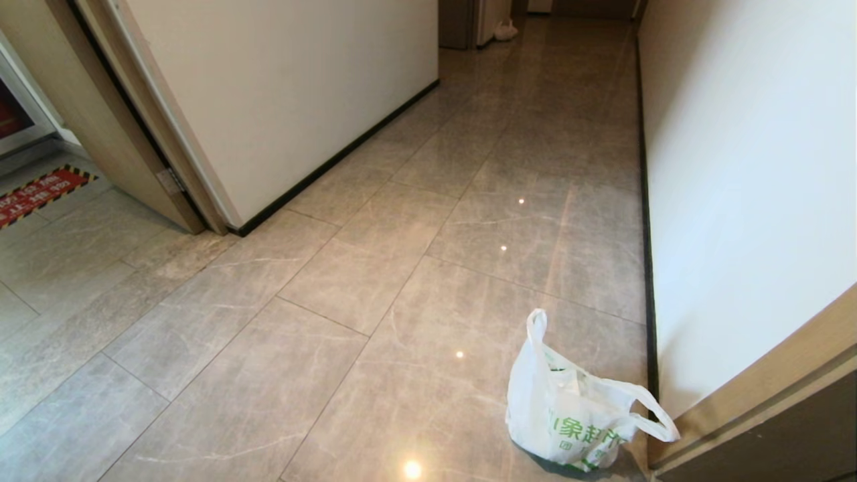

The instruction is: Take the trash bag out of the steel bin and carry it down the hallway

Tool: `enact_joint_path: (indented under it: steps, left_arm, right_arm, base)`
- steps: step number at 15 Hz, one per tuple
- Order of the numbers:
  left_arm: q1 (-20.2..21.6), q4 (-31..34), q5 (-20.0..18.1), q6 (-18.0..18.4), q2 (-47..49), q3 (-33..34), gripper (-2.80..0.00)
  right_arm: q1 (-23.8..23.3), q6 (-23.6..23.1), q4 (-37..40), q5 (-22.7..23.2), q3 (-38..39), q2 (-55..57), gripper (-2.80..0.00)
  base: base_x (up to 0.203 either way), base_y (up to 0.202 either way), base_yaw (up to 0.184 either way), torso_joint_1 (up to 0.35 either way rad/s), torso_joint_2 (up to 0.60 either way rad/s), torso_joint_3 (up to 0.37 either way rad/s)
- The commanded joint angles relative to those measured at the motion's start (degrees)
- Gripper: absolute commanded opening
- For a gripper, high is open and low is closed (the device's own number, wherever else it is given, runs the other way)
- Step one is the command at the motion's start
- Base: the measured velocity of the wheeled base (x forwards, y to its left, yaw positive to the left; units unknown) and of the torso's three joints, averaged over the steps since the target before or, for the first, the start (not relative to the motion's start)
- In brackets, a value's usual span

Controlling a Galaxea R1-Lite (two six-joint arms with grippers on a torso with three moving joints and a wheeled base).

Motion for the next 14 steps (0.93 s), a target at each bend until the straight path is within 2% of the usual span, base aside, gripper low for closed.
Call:
enact_joint_path:
  steps: [1, 14]
  left_arm:
    - [0.0, 0.02, 0.02, -0.02, 0.0, 0.0, -2.8]
    - [0.0, 0.02, 0.02, -0.02, 0.0, 0.0, -2.8]
  right_arm:
    - [0.02, -0.06, -0.04, 0.03, 0.05, 0.07, -2.8]
    - [0.02, -0.06, -0.04, 0.05, 0.01, 0.07, -2.8]
  base:
    - [0.0, 0.0, 0.0, 0.005, 0.0, 0.198]
    - [0.0, 0.0, 0.0, 0.001, 0.0, 0.203]
